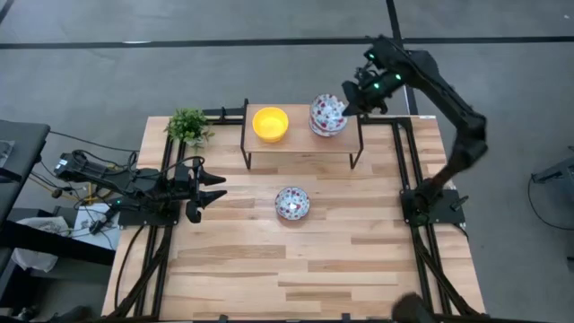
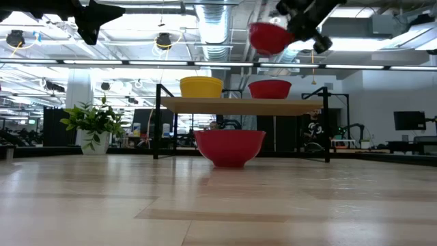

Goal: Pick & Place Mini bowls
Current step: Stack the right white bowl on top of the white bowl on the shelf

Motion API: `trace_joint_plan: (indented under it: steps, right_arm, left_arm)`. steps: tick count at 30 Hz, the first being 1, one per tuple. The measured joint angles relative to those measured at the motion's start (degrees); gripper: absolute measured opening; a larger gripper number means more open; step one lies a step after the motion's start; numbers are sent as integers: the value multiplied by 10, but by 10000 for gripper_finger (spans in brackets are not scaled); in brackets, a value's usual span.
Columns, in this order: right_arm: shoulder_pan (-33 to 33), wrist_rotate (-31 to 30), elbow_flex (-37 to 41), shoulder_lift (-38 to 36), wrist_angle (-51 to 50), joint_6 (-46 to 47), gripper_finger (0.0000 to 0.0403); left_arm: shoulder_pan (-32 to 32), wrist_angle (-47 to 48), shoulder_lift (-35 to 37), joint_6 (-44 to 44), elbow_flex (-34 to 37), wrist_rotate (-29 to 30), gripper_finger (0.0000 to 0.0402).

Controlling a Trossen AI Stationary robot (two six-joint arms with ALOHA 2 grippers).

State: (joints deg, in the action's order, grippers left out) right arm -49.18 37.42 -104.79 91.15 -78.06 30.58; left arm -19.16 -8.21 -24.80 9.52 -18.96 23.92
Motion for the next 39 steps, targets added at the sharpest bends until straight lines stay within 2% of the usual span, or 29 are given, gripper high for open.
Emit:
trace_joint_plan:
  steps: [5,10,15,21,39]
  right_arm:
    - [-21,-3,-117,105,-107,-72,0]
    - [-32,-16,-171,159,-119,-83,0]
    - [-39,-22,-173,171,-119,-83,0]
    - [-41,-64,-170,169,-119,-82,0]
    - [-18,-107,-158,168,-120,-86,0]
  left_arm:
    - [0,0,0,0,0,0,186]
    - [0,0,0,0,0,0,186]
    - [0,0,-1,0,0,0,186]
    - [0,0,-1,-1,0,0,186]
    - [0,0,-1,-2,0,0,186]
